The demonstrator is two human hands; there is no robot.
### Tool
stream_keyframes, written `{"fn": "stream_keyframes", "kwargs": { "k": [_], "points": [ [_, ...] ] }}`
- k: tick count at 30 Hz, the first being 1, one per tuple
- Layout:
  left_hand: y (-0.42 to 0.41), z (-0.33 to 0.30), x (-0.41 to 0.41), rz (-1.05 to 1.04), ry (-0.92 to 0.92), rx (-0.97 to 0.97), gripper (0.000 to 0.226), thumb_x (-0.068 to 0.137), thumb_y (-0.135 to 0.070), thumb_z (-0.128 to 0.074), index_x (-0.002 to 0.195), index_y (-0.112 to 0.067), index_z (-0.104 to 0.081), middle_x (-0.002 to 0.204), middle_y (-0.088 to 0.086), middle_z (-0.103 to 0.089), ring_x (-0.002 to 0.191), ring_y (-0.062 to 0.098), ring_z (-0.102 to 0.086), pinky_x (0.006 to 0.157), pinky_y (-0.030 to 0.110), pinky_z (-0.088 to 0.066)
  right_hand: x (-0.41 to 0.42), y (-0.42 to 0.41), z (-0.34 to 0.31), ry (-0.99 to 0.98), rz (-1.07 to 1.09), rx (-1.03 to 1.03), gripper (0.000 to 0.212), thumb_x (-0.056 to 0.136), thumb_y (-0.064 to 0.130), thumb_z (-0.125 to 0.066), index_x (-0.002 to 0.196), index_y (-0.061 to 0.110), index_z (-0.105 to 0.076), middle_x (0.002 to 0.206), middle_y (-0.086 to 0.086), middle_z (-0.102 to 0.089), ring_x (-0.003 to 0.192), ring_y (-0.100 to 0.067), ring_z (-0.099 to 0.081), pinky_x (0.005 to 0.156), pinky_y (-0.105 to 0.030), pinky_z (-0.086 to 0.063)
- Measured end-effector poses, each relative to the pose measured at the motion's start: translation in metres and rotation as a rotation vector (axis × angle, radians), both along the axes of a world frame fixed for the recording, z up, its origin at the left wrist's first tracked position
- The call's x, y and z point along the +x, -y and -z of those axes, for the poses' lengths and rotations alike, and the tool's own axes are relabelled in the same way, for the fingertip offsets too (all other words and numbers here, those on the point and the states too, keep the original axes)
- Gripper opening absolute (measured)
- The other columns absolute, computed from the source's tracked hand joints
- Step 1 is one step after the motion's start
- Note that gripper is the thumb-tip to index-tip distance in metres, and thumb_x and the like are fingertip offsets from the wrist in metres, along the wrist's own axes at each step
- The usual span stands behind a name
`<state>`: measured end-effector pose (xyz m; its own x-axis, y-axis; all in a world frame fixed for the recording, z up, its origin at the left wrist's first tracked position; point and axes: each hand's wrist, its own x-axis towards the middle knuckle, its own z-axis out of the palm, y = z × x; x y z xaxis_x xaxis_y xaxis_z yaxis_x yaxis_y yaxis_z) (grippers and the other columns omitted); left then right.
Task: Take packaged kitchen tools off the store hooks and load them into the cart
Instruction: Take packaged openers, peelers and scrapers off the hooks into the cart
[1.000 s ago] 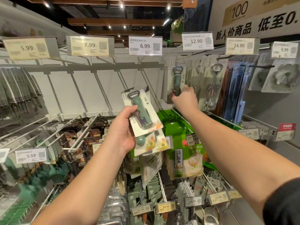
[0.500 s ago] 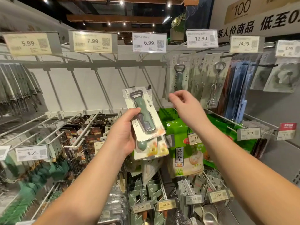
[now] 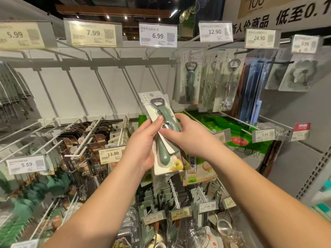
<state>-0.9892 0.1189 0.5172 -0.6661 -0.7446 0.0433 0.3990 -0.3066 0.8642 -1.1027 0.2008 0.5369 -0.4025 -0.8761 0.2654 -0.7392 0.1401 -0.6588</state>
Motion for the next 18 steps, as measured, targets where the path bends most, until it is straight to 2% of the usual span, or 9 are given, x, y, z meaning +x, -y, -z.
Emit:
{"fn": "stream_keyframes", "kwargs": {
  "k": [3,5,6,8,10,12,15,16,18],
  "points": [
    [-0.002,0.000,0.000,0.033,-0.019,0.075,0.035,0.099,-0.034,-0.057,0.124,-0.012,-0.067,0.118,0.017,-0.072,0.106,0.034,-0.071,0.096,0.056,-0.053,-0.004,-0.003,0.007,0.127,0.025,-0.028,0.032,0.092,0.052,-0.063,0.113,0.039,-0.043,0.087,0.026,-0.056,0.077,0.011,-0.053,0.061,-0.013,-0.039],
    [-0.002,0.000,0.000,0.040,-0.021,0.071,0.032,0.100,-0.031,-0.056,0.125,-0.016,-0.068,0.117,0.013,-0.073,0.109,0.033,-0.070,0.094,0.054,-0.054,-0.006,-0.005,0.011,0.265,0.044,-0.096,0.031,0.091,0.050,-0.065,0.112,0.038,-0.046,0.096,0.020,-0.065,0.085,0.003,-0.063,0.072,-0.020,-0.050],
    [-0.001,-0.001,0.000,0.025,-0.014,0.045,0.028,0.099,-0.023,-0.058,0.124,-0.017,-0.068,0.115,0.010,-0.075,0.109,0.031,-0.070,0.092,0.051,-0.056,-0.006,-0.005,0.014,0.354,0.041,-0.136,0.036,0.090,0.051,-0.066,0.116,0.033,-0.050,0.101,0.016,-0.069,0.089,-0.002,-0.067,0.081,-0.026,-0.053],
    [-0.002,-0.001,0.000,-0.008,0.014,0.006,0.035,0.094,-0.004,-0.060,0.125,-0.019,-0.067,0.110,0.008,-0.076,0.104,0.028,-0.072,0.083,0.043,-0.060,-0.008,-0.005,0.019,0.524,0.033,-0.203,0.069,0.079,0.058,-0.070,0.134,0.020,-0.051,0.106,0.009,-0.074,0.095,-0.010,-0.072,0.093,-0.041,-0.055],
    [-0.003,0.000,-0.001,-0.011,0.032,-0.001,0.043,0.090,0.006,-0.060,0.125,-0.019,-0.066,0.107,0.009,-0.077,0.097,0.027,-0.074,0.076,0.039,-0.062,-0.010,-0.004,0.025,0.611,0.034,-0.252,0.091,0.067,0.066,-0.072,0.142,0.021,-0.048,0.110,0.005,-0.074,0.099,-0.015,-0.073,0.095,-0.048,-0.054],
    [-0.004,0.002,-0.002,-0.030,0.040,0.005,0.046,0.089,0.009,-0.059,0.124,-0.020,-0.067,0.106,0.009,-0.077,0.089,0.024,-0.076,0.067,0.036,-0.062,-0.014,-0.003,0.030,0.701,0.039,-0.280,0.089,0.069,0.064,-0.073,0.143,0.022,-0.048,0.115,0.002,-0.073,0.100,-0.016,-0.072,0.091,-0.045,-0.056],
    [-0.004,0.003,-0.002,-0.069,0.037,-0.003,0.046,0.089,0.008,-0.060,0.123,-0.022,-0.068,0.107,0.005,-0.076,0.081,0.018,-0.076,0.062,0.032,-0.060,-0.024,-0.006,0.032,0.745,0.083,-0.309,0.056,0.091,0.041,-0.067,0.139,0.019,-0.051,0.111,0.000,-0.074,0.083,-0.009,-0.073,0.064,-0.027,-0.055],
    [-0.004,0.002,-0.001,-0.076,0.033,-0.009,0.047,0.089,0.008,-0.060,0.123,-0.023,-0.068,0.107,0.004,-0.075,0.080,0.016,-0.076,0.062,0.031,-0.060,-0.027,-0.009,0.031,0.711,0.119,-0.321,0.054,0.093,0.038,-0.066,0.140,0.019,-0.049,0.109,0.000,-0.073,0.081,-0.009,-0.072,0.062,-0.026,-0.054],
    [-0.002,-0.001,0.001,-0.084,0.018,-0.019,0.047,0.089,0.008,-0.061,0.123,-0.024,-0.068,0.107,0.003,-0.075,0.077,0.014,-0.076,0.062,0.030,-0.060,-0.032,-0.016,0.024,0.545,0.211,-0.352,0.059,0.092,0.040,-0.066,0.142,0.019,-0.044,0.105,0.006,-0.071,0.084,-0.011,-0.071,0.067,-0.030,-0.056]
  ]
}}
